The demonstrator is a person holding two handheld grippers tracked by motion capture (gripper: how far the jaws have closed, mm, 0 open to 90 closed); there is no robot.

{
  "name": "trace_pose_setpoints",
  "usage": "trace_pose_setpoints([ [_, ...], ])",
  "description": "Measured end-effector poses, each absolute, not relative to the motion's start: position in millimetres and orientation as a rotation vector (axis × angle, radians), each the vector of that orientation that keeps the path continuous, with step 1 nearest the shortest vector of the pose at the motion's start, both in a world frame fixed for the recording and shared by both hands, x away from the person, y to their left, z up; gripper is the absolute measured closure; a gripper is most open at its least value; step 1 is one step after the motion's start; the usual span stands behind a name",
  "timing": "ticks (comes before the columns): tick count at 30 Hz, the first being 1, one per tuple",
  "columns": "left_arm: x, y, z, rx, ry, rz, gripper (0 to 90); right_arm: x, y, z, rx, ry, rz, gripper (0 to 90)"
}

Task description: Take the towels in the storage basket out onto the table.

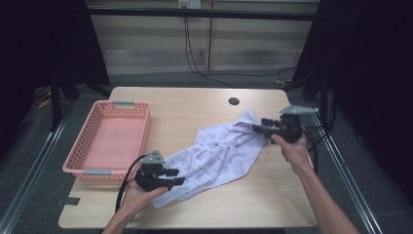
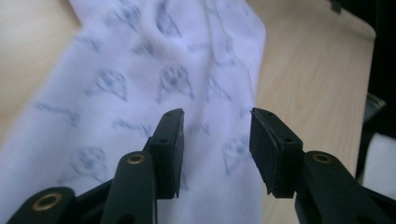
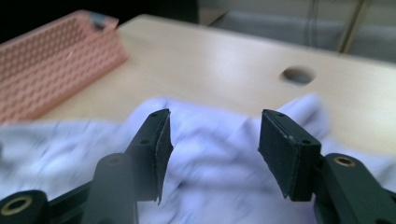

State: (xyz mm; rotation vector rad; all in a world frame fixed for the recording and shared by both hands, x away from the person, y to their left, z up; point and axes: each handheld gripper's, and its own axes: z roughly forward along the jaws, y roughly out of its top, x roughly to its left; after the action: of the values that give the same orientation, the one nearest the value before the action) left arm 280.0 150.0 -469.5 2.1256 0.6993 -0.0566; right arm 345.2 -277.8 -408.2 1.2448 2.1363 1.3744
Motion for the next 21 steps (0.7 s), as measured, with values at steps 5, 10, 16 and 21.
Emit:
trace_pose_setpoints([
  [5, 271.1, 144.2, -478.8, 2.185, 0.651, -0.072, 49.0, 310.8, -251.3, -435.6, 1.218, 2.262, 1.401, 47.1],
  [10, 276.5, 133.9, -488.5, 2.255, 0.66, -0.039, 79.2, 289.6, -222.5, -466.5, 1.172, 2.409, 1.414, 52.7],
  [16, 300.8, 137.2, -472.9, 2.066, 0.74, -0.108, 81.0, 286.9, -186.3, -490.6, 1.108, 2.572, 1.354, 55.4],
  [21, 307.2, 140.0, -459.2, 1.97, 0.746, -0.116, 80.8, 284.2, -167.4, -498.9, 1.06, 2.637, 1.335, 52.7],
])
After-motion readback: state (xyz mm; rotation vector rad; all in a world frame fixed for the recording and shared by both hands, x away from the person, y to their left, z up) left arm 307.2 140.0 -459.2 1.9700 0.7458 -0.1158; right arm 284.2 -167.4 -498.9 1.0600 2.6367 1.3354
